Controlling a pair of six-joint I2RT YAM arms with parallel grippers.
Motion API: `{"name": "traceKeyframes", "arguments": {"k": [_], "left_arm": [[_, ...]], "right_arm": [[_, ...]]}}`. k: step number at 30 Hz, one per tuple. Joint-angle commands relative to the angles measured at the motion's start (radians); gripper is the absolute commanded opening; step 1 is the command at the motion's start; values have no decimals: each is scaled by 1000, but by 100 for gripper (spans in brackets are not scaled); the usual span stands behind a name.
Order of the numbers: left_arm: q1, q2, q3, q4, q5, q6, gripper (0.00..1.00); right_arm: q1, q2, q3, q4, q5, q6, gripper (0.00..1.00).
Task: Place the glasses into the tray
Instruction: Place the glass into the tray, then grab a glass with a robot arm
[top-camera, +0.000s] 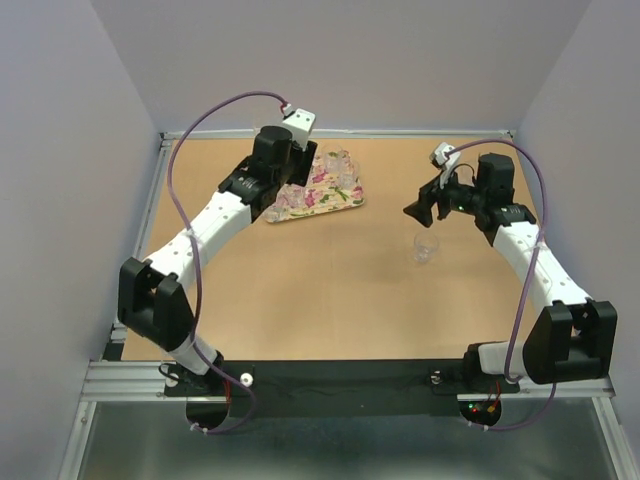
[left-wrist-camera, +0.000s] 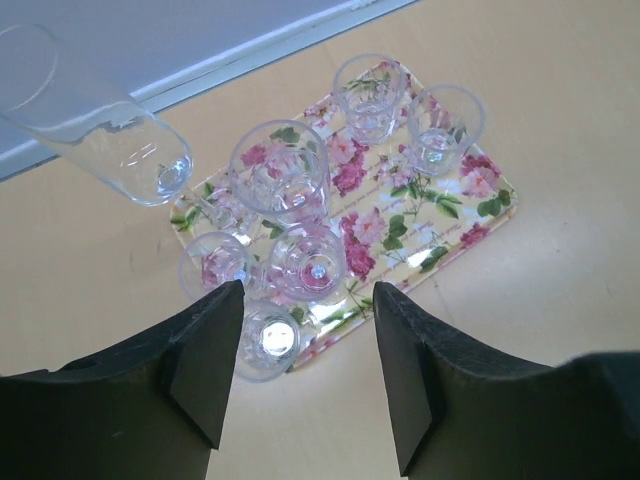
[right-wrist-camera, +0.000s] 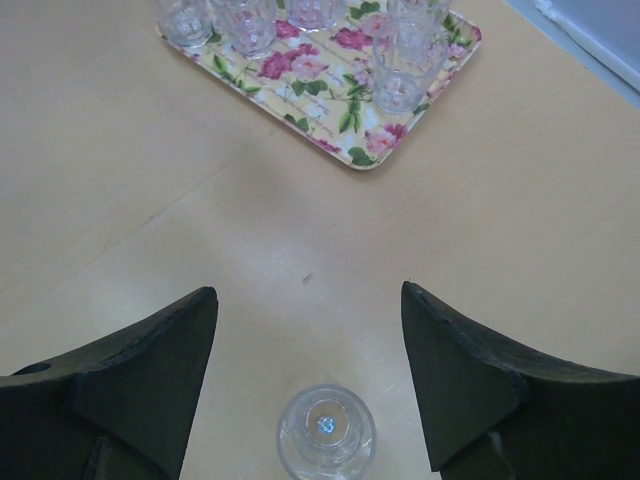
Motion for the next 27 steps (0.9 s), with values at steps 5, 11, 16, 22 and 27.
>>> {"name": "traceKeyframes", "arguments": {"k": [5, 11, 16, 22, 27], "left_arm": [[18, -269, -192, 57, -34, -19, 73], [33, -505, -370, 88, -115, -27, 82], [40, -684, -514, 119, -180, -18, 86], [41, -830, -639, 172, -238, -15, 91], [40, -892, -680, 203, -253, -22, 96]], "right_arm": [[-35, -16, -23, 38, 18, -17, 79], [-57, -7, -25, 36, 61, -28, 79], [-64, -4, -25, 36, 99, -31, 79], [-100, -7, -26, 29, 149, -28, 79], [-101, 1, -34, 18, 150, -2, 80]]}}
